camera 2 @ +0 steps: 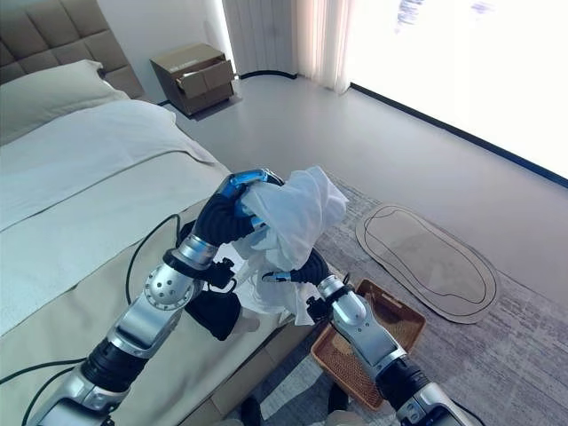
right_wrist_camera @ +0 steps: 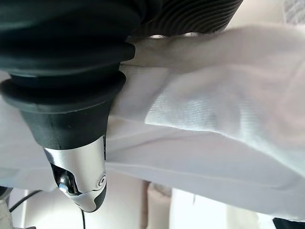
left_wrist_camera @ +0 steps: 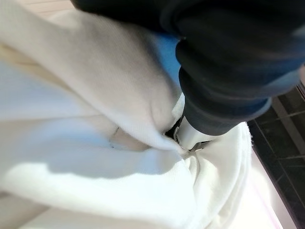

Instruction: Pick up clothes into the bucket

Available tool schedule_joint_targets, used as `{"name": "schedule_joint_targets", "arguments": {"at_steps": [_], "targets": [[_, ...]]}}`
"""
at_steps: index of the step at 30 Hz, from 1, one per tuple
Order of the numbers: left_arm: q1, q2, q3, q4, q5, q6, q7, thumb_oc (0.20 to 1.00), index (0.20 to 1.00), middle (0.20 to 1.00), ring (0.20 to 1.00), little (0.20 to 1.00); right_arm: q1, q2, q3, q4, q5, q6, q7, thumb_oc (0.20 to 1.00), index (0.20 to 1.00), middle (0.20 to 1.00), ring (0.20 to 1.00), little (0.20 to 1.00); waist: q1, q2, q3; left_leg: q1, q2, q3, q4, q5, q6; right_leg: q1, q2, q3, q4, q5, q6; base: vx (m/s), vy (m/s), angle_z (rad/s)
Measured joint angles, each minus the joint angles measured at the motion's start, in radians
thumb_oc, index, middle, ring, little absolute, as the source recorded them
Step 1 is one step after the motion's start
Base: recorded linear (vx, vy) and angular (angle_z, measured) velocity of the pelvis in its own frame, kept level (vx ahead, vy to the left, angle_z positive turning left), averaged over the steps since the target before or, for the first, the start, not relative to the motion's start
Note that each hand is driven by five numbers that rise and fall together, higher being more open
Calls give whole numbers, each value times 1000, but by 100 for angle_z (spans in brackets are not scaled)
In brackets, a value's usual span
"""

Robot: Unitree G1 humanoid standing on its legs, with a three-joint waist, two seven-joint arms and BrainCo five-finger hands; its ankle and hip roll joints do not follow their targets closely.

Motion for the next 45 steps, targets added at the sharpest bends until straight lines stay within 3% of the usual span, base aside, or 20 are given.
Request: {"name": "schedule_joint_targets", "arguments": {"at_steps": [22, 31, 32, 33, 37, 45], "targets": [[48, -1, 15, 0, -21, 7, 20, 200, 200, 200, 200, 200, 24, 13, 5, 8, 36, 0, -43, 200, 200, 200, 200, 200, 2, 10, -24, 0, 0, -1, -1, 0, 1, 0, 0, -2, 0, 0, 0, 0, 0, 0], [75, -28, 51, -27, -21, -16, 88, 200, 200, 200, 200, 200, 28, 16, -29, -73, 35, 0, -137, 200, 200, 200, 200, 200, 4, 11, -25, -3, 0, -8, -6, 1, 2, -1, 0, -10, 0, 0, 0, 3, -1, 2], [78, -33, 53, -30, -21, -25, 93, 630, 630, 630, 630, 630, 45, -1, -69, -109, 40, -1, -130, 200, 200, 200, 200, 200, 4, 9, -27, -4, -1, -12, -8, 2, 1, -1, 0, -14, 0, 0, 0, 21, -22, 14], [92, -34, 60, -39, -21, -31, 94, 1000, 1000, 1000, 1000, 1000, 82, -29, -131, -148, 50, -9, -117, 200, 200, 200, 200, 200, 12, 11, -28, -6, -3, -20, -9, 4, 2, 2, -3, -23, 0, -1, 0, 17, -16, 15], [152, -45, 84, -37, -67, -35, 70, 1000, 1000, 1000, 1000, 1000, 148, -41, -318, -153, 80, -31, -149, 200, 200, 200, 200, 200, 26, 10, -32, 1, -3, -26, -20, 9, -1, 7, -2, -28, 0, -5, 2, 11, -12, 5], [221, -54, 99, 4, -144, -46, 32, 1000, 1000, 1000, 1000, 1000, 207, -36, -413, -152, 80, -43, -184, 200, 200, 200, 200, 200, 27, 10, -32, 12, -3, -29, -31, 10, -1, 15, -1, -31, 0, -8, 5, 0, 0, 0]]}}
